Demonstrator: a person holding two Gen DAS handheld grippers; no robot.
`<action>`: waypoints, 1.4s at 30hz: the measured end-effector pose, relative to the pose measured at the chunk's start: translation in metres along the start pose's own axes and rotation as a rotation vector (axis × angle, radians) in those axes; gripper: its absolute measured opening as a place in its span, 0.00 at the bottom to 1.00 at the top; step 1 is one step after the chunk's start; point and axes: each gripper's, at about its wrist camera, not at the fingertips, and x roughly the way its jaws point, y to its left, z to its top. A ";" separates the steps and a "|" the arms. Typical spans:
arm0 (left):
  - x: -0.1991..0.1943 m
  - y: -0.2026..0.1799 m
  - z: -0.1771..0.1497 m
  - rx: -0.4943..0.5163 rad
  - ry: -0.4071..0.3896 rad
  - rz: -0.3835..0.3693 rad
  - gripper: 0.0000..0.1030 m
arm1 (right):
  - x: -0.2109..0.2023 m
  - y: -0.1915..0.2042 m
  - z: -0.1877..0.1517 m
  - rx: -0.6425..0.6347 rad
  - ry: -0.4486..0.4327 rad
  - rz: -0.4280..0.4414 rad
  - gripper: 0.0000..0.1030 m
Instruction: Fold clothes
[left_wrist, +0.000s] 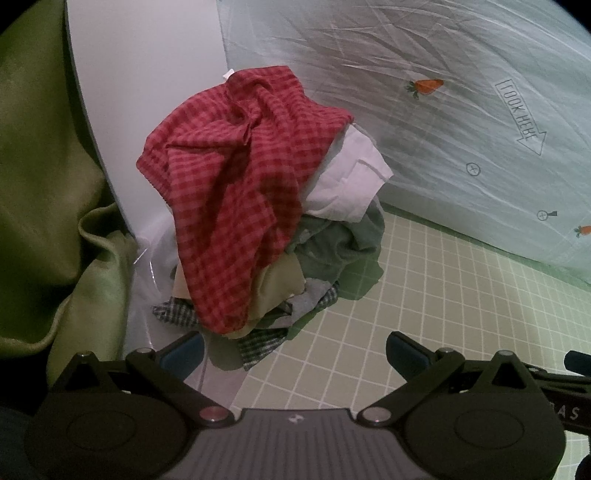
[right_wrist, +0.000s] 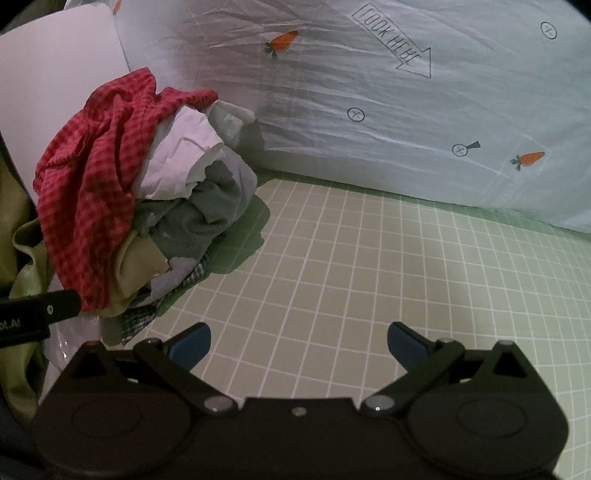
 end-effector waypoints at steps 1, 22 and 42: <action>0.000 0.000 0.000 0.001 0.000 0.000 1.00 | 0.000 0.000 0.001 0.000 0.002 -0.001 1.00; 0.022 0.049 0.004 -0.099 0.075 0.011 1.00 | 0.026 0.028 0.006 0.013 0.072 0.039 0.99; 0.107 0.126 0.085 -0.243 0.081 -0.103 0.60 | 0.084 0.137 0.108 -0.055 -0.090 0.049 0.83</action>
